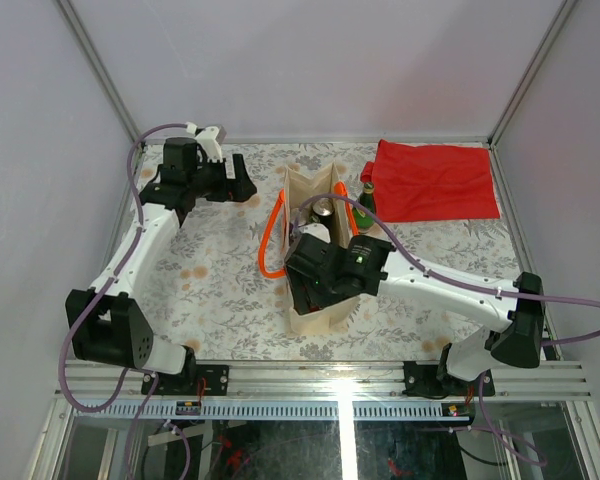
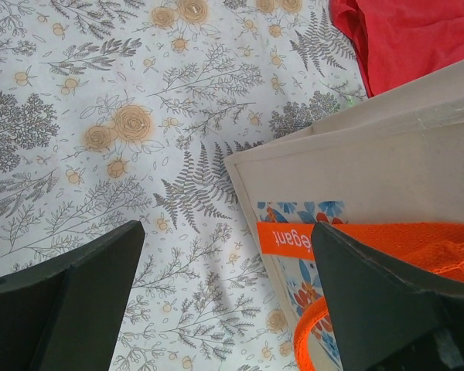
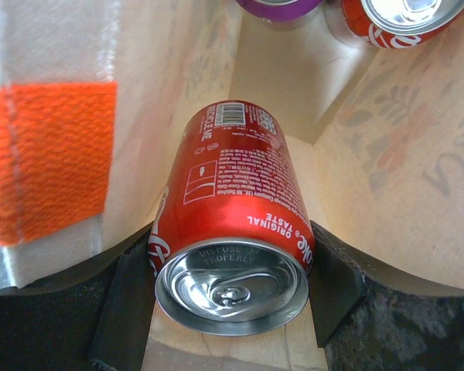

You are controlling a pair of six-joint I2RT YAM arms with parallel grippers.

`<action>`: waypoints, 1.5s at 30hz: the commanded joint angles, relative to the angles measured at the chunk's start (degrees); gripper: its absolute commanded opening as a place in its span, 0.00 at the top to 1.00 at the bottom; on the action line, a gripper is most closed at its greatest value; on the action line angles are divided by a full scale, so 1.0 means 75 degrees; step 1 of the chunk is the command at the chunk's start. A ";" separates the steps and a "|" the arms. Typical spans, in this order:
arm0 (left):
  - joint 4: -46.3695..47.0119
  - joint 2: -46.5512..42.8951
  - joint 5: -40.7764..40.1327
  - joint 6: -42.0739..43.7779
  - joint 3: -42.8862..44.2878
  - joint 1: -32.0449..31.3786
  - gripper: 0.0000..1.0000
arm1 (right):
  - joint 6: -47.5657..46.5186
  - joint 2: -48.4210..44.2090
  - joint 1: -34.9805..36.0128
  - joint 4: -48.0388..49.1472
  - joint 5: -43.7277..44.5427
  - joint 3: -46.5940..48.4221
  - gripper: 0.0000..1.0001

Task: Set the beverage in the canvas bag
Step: Place the drink in the canvas bag.

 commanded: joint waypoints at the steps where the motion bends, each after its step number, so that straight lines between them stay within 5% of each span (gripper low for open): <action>1: 0.0479 -0.0003 0.0110 -0.0039 0.0291 0.0059 0.11 | 0.0336 -0.0106 0.0140 -0.0606 0.0229 -0.0272 1.00; 16: 0.0572 0.0301 0.0204 -0.0003 0.0526 0.0058 0.11 | 0.1053 -0.0915 -0.0712 -0.0566 0.0368 -0.1343 1.00; 27: 0.0591 0.0745 -0.0078 0.0008 0.1116 0.0055 0.11 | -0.0676 0.0459 -0.1710 -0.0723 -0.0273 0.0070 1.00; 45: 0.0462 0.1383 0.0219 0.0282 0.1672 0.0102 0.11 | -0.1216 0.1506 -0.2163 -0.0087 -0.0715 -0.0430 1.00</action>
